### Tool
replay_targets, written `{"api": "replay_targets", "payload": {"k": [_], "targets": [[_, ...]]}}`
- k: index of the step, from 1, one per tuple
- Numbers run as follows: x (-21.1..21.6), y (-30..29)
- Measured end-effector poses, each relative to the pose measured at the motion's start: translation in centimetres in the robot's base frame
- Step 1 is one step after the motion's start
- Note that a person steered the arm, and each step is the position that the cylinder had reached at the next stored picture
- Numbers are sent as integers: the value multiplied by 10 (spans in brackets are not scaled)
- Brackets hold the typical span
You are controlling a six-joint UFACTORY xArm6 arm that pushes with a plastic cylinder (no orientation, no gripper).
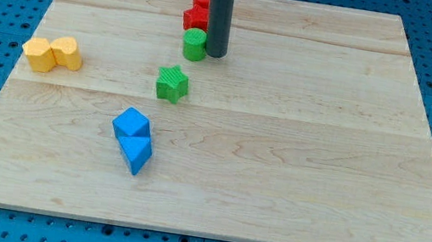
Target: Move the green star towards the green circle
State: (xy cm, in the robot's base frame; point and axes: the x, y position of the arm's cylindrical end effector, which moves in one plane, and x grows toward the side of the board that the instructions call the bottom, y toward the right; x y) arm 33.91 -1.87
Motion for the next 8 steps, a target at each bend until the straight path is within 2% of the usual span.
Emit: {"api": "replay_targets", "payload": {"k": [1, 3, 5, 8], "targets": [[0, 0], [83, 36], [133, -33], [94, -49]]}}
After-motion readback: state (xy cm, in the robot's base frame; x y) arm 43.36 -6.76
